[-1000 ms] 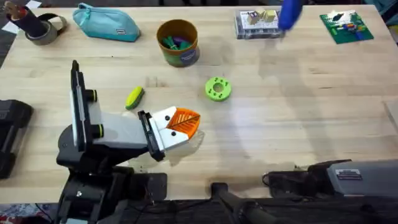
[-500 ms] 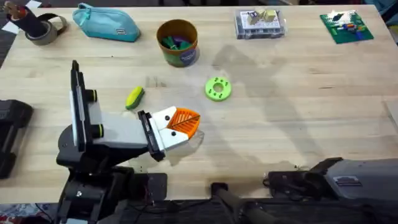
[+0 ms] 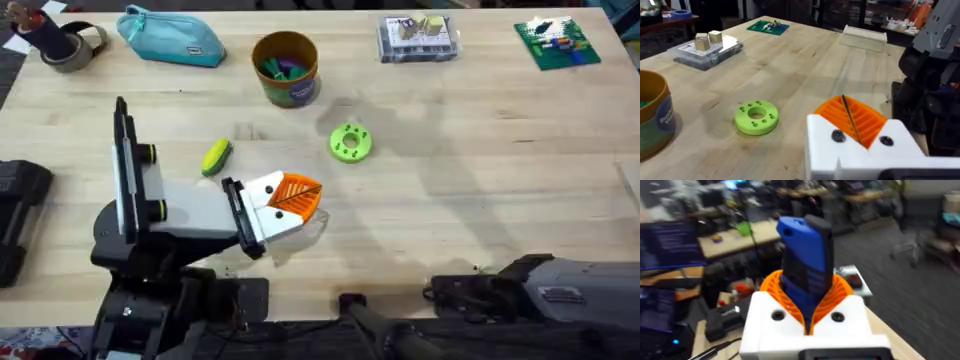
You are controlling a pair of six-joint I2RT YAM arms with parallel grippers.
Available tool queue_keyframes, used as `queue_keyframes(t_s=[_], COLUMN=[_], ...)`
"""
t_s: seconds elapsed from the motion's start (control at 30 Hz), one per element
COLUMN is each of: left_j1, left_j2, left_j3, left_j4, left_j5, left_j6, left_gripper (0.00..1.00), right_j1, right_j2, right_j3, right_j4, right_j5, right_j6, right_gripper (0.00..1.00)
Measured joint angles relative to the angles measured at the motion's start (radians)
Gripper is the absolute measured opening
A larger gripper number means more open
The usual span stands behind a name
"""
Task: Pick up the gripper from the table and insert it into the empty holder that is missing its gripper. Then pick up a screw, insert it into the mounting hole, and use the screwdriver to tighten it. Finally, clean up the table by picking up the vegetable and placing it into the bucket.
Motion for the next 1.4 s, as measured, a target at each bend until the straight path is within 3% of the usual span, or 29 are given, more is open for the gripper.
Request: queue_keyframes(t_s=[0.27,0.4,0.8,1.4], left_j1=[0.0,0.0,0.0,0.0], left_j2=[0.0,0.0,0.0,0.0], left_j3=[0.0,0.0,0.0,0.0], left_j4=[0.0,0.0,0.0,0.0], left_j5=[0.0,0.0,0.0,0.0], left_j6=[0.0,0.0,0.0,0.0], left_gripper=[0.006,0.006,0.006,0.006], right_j1=[-0.01,-0.017,0.034,0.16], right_j2=[-0.005,-0.008,-0.018,-0.018], right_j3=[-0.318,-0.405,-0.425,-0.425], right_j4=[0.569,0.741,0.795,0.796], right_j5=[-0.192,-0.297,-0.568,-0.639], right_j6=[0.192,0.288,0.368,0.331], right_gripper=[0.023,0.023,0.023,0.023])
